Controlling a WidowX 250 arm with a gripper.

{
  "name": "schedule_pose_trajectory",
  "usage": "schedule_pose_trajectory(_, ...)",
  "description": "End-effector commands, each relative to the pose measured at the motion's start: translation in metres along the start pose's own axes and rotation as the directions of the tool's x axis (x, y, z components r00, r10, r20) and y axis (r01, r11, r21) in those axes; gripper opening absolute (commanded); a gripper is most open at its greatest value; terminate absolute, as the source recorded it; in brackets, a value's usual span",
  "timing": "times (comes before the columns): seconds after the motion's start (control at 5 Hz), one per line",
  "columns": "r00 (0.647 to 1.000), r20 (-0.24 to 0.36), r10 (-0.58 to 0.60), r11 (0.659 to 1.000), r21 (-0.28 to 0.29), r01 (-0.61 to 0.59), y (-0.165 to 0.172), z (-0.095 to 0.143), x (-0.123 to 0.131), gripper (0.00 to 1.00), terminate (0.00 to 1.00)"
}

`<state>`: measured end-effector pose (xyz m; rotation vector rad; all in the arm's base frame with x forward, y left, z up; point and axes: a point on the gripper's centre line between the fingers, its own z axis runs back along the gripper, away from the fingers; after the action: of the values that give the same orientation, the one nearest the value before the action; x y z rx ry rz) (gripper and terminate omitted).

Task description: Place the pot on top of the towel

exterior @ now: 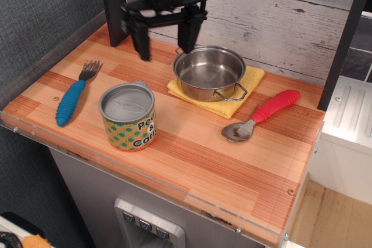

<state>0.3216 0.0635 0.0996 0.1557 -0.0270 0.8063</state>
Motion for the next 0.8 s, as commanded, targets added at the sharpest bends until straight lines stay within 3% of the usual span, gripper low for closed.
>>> schedule_pose_trajectory(0.0,0.955,0.084,-0.283,0.959,0.027,0.281,0.027,0.027,0.013,1.0,0.0)
schedule_pose_trajectory(0.2,0.94,0.086,-0.329,0.944,0.05,0.326,0.046,0.027,0.025,1.0,0.0)
schedule_pose_trajectory(0.6,0.971,0.095,-0.22,0.975,0.045,0.217,0.081,0.028,0.057,1.0,0.0)
